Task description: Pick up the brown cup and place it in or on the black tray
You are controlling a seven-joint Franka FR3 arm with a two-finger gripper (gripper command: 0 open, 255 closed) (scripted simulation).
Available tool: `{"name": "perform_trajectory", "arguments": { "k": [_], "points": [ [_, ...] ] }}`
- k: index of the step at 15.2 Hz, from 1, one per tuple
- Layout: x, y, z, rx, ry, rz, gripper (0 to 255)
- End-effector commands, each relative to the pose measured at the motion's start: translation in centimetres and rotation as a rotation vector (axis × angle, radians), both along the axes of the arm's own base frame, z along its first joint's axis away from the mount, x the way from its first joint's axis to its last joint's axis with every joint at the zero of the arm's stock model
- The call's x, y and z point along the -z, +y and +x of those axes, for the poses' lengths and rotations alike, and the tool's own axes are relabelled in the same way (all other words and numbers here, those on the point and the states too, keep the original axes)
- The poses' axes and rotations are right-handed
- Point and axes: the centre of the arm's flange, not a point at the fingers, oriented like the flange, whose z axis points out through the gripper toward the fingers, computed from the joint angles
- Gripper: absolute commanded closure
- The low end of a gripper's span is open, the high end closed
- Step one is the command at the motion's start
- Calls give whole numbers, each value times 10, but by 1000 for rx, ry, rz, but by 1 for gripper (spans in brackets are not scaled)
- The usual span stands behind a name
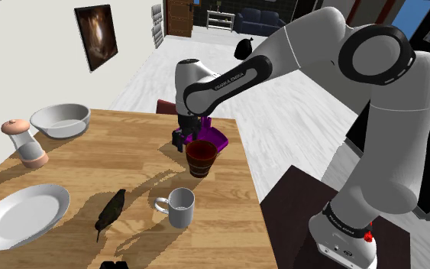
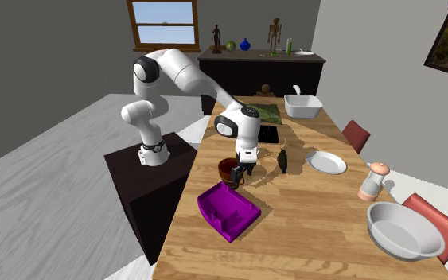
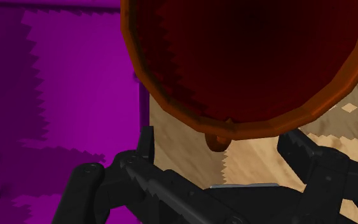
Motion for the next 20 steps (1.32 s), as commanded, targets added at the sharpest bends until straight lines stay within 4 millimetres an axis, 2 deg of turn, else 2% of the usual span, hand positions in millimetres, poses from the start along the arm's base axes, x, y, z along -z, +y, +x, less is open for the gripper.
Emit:
{"name": "perform_trajectory", "arguments": {
  "k": [1, 2, 11, 20],
  "points": [
    [0, 0, 0, 0, 0, 0, 0],
    [0, 0, 0, 0, 0, 0, 255],
    [0, 0, 0, 0, 0, 0, 255],
    [-47, 0, 0, 0, 0, 0, 255]
  ]
}}
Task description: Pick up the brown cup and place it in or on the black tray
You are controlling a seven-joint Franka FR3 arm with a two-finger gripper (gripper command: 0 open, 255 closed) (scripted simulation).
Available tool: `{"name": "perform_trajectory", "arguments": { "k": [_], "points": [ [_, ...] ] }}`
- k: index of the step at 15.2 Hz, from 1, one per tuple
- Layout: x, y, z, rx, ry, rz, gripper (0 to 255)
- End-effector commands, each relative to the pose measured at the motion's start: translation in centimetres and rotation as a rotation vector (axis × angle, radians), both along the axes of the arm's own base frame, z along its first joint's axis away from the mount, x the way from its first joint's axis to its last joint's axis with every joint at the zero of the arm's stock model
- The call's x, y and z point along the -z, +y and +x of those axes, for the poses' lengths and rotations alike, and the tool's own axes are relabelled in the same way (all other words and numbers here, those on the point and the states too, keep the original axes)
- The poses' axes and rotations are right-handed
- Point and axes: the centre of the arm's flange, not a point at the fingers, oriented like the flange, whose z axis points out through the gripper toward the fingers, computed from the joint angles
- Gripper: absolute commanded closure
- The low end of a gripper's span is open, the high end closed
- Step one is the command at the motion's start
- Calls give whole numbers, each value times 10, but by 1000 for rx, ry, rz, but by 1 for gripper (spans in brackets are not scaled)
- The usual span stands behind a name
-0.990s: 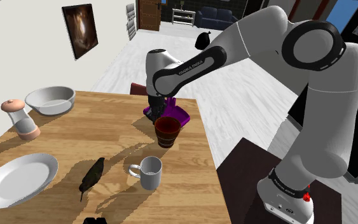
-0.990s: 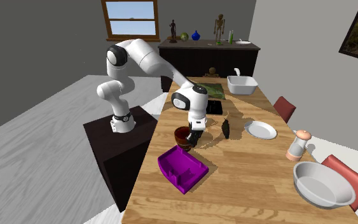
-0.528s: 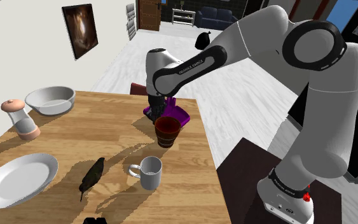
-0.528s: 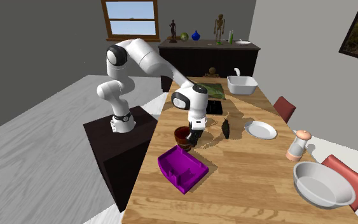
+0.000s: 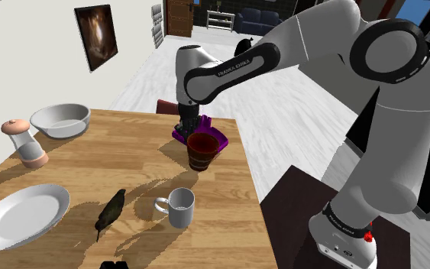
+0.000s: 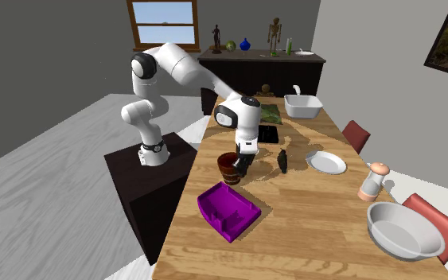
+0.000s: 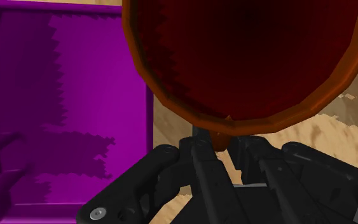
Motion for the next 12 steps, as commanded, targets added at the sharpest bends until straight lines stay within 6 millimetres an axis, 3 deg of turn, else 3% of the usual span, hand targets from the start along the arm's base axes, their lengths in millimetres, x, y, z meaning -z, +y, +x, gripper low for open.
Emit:
{"name": "perform_trajectory", "arguments": {
  "k": [1, 12],
  "points": [
    [-11, 1, 1, 0, -1, 0, 255],
    [-69, 1, 1, 0, -1, 0, 255]
  ]
}}
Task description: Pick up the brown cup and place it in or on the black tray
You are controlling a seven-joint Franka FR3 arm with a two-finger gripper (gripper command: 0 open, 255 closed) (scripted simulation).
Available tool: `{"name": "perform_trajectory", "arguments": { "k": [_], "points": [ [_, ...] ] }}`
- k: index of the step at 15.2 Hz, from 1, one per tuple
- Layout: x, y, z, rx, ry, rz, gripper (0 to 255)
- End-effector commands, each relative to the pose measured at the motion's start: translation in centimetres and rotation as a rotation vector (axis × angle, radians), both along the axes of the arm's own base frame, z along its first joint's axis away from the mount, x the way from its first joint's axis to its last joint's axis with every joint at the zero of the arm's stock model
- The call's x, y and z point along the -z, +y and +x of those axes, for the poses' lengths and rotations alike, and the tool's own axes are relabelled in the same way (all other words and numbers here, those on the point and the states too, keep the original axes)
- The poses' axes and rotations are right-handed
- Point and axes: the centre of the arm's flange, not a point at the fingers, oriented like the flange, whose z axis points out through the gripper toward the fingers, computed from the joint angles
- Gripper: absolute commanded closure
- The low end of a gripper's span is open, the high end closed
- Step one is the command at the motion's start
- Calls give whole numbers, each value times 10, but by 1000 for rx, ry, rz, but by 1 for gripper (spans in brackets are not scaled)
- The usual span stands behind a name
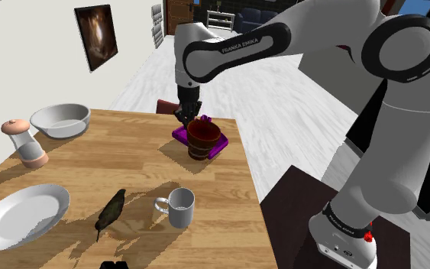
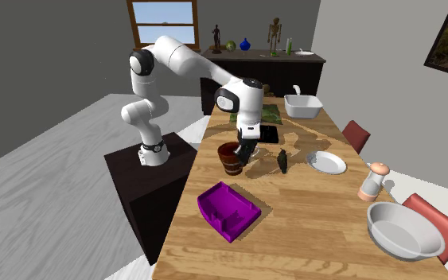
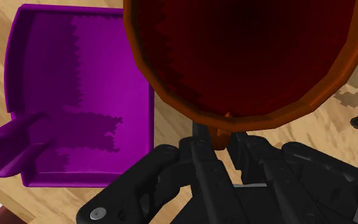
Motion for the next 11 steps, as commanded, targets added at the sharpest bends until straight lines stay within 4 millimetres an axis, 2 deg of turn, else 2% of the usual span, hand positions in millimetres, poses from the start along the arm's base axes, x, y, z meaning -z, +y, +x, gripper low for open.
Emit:
{"name": "perform_trajectory", "arguments": {
  "k": [1, 11],
  "points": [
    [-11, -1, -1, 0, -1, 0, 255],
    [-64, -1, -1, 0, -1, 0, 255]
  ]
}}
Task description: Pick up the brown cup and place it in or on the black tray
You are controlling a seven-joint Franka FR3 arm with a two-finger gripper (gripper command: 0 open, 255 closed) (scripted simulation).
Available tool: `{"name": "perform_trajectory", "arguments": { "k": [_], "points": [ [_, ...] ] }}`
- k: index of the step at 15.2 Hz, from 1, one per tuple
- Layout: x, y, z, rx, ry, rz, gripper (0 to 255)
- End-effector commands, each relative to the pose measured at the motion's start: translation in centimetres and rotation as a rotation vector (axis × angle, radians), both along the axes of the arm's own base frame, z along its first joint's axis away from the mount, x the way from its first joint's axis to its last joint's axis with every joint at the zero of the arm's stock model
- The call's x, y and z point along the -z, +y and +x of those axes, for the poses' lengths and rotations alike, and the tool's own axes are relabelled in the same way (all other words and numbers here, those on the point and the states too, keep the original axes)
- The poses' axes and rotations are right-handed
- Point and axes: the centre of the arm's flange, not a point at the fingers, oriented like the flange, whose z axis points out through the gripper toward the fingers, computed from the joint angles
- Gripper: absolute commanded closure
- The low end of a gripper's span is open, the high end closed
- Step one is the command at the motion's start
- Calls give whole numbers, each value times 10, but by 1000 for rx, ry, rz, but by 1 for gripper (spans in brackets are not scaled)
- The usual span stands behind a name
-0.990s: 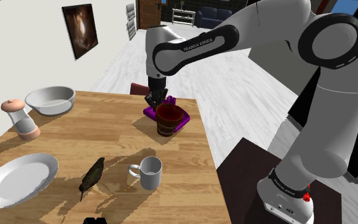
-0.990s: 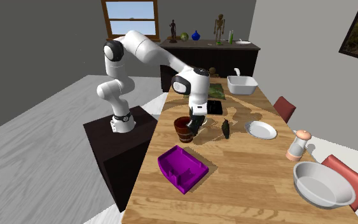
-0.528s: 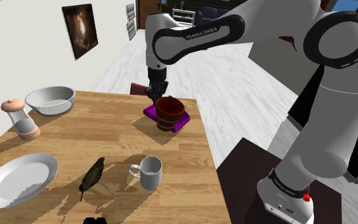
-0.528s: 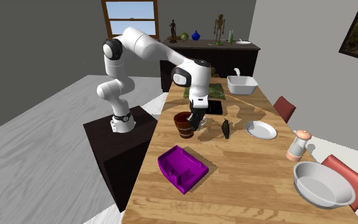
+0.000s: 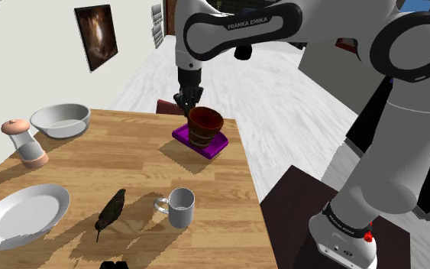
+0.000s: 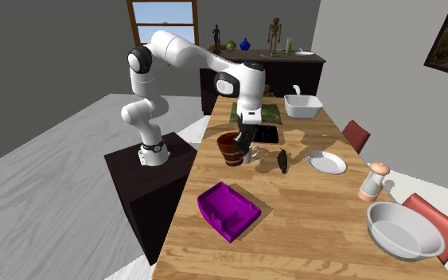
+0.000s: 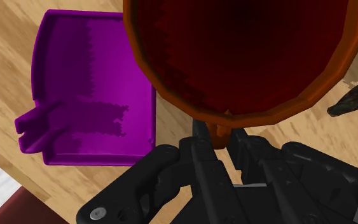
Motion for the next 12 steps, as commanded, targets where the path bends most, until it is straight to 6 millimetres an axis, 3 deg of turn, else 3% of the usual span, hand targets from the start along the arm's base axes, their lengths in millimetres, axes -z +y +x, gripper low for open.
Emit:
{"name": "perform_trajectory", "arguments": {
  "k": [1, 2, 12],
  "points": [
    [-12, -1, 0, 0, -1, 0, 255],
    [-12, -1, 0, 0, -1, 0, 255],
    [-20, 115, -62, 0, -1, 0, 255]
  ]
}}
